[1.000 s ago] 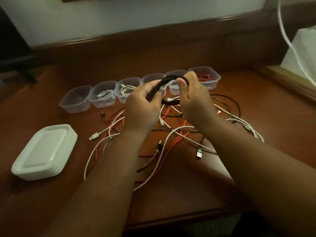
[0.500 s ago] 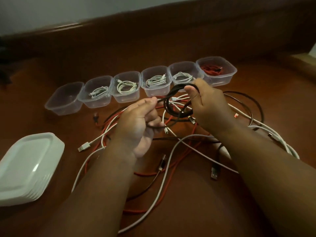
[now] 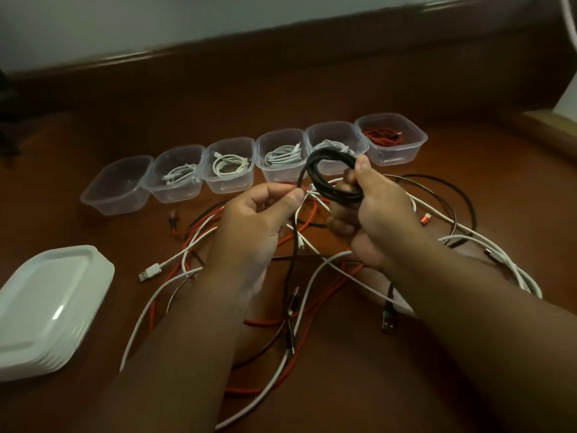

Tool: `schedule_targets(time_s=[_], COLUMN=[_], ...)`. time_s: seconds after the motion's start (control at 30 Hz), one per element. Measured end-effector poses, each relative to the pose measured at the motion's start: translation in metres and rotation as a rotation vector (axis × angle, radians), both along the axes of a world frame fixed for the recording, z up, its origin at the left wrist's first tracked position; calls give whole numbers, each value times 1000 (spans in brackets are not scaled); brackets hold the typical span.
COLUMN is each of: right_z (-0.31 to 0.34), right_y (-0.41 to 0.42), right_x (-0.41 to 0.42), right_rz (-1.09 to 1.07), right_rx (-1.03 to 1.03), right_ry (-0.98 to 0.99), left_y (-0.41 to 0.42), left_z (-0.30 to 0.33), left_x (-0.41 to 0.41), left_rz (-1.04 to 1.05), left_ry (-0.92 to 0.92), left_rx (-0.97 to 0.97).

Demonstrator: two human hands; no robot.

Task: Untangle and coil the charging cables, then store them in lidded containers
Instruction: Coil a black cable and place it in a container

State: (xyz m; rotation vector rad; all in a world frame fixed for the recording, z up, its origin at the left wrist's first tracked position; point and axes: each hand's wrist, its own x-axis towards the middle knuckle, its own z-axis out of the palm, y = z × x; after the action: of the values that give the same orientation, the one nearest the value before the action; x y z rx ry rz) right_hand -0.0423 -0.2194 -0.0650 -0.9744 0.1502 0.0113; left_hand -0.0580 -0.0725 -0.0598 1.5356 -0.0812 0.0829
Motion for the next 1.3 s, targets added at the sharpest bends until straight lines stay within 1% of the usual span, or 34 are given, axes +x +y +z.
schedule_targets(time_s=[0.07, 0.17, 0.2, 0.27, 0.3, 0.37, 0.43, 0.5, 0.6, 0.7, 0.83, 1.0, 1.07, 1.17, 1.3], right_z=[0, 0, -1, -3, -3, -3, -3, -6, -9, -11, -12, -7, -6, -5, -7], right_y=[4, 9, 10, 12, 13, 13, 13, 13, 15, 13, 9, 5, 6, 5, 1], right_x=[-5, -10, -11, -13, -14, -16, -18, -16, -14, -11, -7, -2, -2, -3, -1], right_rz=[18, 57, 54, 10, -17, -57, -72, -61, -55, -79, -50, -7, 11, 30, 5], right_rx=[55, 35, -10, -206, -331, -507, -571, -631, -672, -687, -685, -782, -788, -802, -829], right_ry=[-12, -78, -103, -158, -186, -246, -315, -370, -416, -414, -373, -355, -344, -329, -315], left_y=[-4, -10, -12, -16, -17, -20, -22, -20, -15, -12, -9, -5, -6, -4, -7], left_z=[-1, -1, -2, -4, -5, -6, -6, -8, -8, -7, -7, -6, -6, -9, -10], left_x=[0, -2, -2, -4, -6, -10, -13, -11, -7, -7, -7, -3, -3, -1, 3], left_rz=[30, 43, 50, 65, 60, 23, 5, 27, 4, -108, -253, -301, -326, -337, -188], left_ry=[35, 126, 145, 136, 116, 54, 22, 32, 38, 60, 135, 195, 179, 109, 60], left_rx=[-70, -289, -357, -439, -446, -354, -283, -301, -356, -396, -452, -598, -627, -556, -374])
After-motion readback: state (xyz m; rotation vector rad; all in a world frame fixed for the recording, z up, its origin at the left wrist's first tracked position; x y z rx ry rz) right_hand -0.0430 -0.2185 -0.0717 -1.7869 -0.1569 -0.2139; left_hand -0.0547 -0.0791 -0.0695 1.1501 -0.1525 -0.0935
